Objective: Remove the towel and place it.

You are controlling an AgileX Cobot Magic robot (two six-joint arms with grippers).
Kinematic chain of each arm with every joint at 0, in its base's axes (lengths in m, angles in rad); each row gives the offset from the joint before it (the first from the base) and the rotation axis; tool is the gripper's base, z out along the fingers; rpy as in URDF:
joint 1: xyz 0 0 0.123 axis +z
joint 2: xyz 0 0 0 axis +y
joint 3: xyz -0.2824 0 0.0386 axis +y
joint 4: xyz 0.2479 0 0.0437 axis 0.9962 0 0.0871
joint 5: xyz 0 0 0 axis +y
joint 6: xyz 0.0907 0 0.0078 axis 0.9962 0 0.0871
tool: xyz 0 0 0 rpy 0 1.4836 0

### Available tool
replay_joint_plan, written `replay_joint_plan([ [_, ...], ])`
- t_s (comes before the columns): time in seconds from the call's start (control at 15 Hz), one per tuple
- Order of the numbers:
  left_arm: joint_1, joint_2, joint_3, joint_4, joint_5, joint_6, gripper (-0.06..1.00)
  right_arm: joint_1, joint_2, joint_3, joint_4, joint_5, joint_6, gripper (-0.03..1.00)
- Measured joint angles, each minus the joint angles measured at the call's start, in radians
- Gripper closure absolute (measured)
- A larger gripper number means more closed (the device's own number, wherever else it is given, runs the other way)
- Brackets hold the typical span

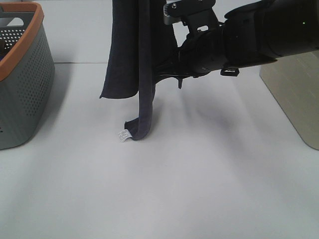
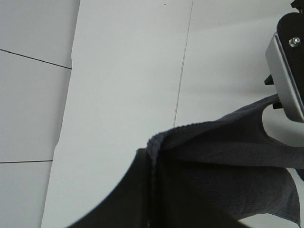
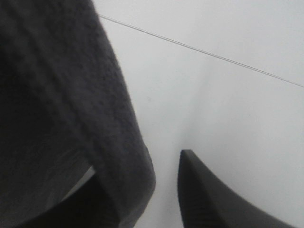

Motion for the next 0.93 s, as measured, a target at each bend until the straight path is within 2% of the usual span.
replay_joint_plan([
  [0.27,0.0,0.0,0.0,0.0,0.0,0.0,0.94,0.0,-0.012,0.024,0.001,0.0,-0.025,0.94],
  [0.6,0.001,0.0,0.0,0.0,0.029,0.0,0.94,0.0,-0.114,0.027,0.001,-0.032,-0.149,0.94],
  [0.93,0.043,0.06,0.0,0.066,0.018,-0.07,0.94,0.0,-0.172,0.027,0.002,-0.185,-0.436,0.94],
])
